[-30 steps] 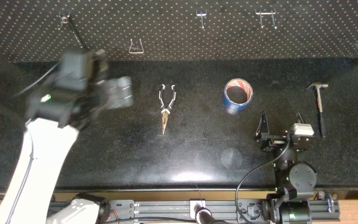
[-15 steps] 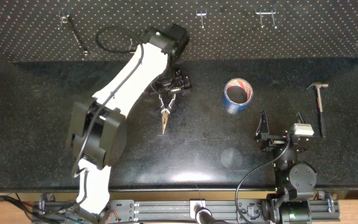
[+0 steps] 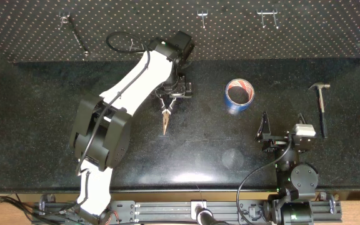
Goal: Place Tools Onto Pegboard
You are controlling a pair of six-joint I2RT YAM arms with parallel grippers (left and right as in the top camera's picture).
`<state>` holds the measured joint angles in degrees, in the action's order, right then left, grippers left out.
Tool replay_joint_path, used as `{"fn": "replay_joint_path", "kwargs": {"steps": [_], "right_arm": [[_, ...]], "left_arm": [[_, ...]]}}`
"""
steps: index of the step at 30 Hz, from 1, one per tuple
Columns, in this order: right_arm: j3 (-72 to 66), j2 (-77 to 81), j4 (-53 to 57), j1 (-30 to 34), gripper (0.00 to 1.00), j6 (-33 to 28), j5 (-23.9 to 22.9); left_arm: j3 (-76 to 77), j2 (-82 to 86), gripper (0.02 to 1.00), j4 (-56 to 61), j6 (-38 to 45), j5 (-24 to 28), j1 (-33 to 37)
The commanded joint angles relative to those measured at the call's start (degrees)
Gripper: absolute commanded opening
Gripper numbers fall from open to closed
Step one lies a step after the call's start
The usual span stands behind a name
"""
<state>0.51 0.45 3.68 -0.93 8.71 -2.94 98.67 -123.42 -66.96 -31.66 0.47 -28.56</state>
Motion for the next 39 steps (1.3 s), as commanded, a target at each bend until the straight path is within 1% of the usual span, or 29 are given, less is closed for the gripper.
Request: {"fn": "replay_joint_path", "kwargs": {"steps": [1,4,8,31,33,35,36,39], "right_arm": [[-0.28,-0.39,0.13,-0.44,0.976,-0.39,-0.5],[-0.28,-0.39,0.13,-0.46,0.974,-0.42,-0.5],[-0.28,-0.39,0.13,-0.46,0.974,-0.42,-0.5],[-0.28,-0.39,0.13,-0.46,0.974,-0.39,-0.5],[-0.28,-0.39,0.13,-0.46,0.974,-0.42,-0.5],[-0.28,-0.39,0.13,-0.44,0.972,-0.42,-0.5],[-0.28,-0.39,0.13,-0.46,0.974,-0.39,-0.5],[-0.28,-0.39,0.13,-0.46,0.974,-0.42,-0.5]], "left_arm": [[-1.4,0.37,0.996,1.25,-2.05,0.33,0.7],[-1.51,0.35,0.993,1.42,-2.58,0.15,1.14],[-5.51,0.31,0.993,3.69,-2.58,0.87,1.14],[-6.75,0.26,0.998,7.65,-1.97,2.38,1.07],[-6.75,0.26,0.934,7.65,-1.97,2.38,1.07],[-6.75,0.26,0.906,7.65,-1.97,2.36,1.07],[-6.75,0.26,0.875,7.65,-1.97,2.36,1.07],[-6.75,0.26,0.836,7.65,-1.97,2.36,1.07]]}}
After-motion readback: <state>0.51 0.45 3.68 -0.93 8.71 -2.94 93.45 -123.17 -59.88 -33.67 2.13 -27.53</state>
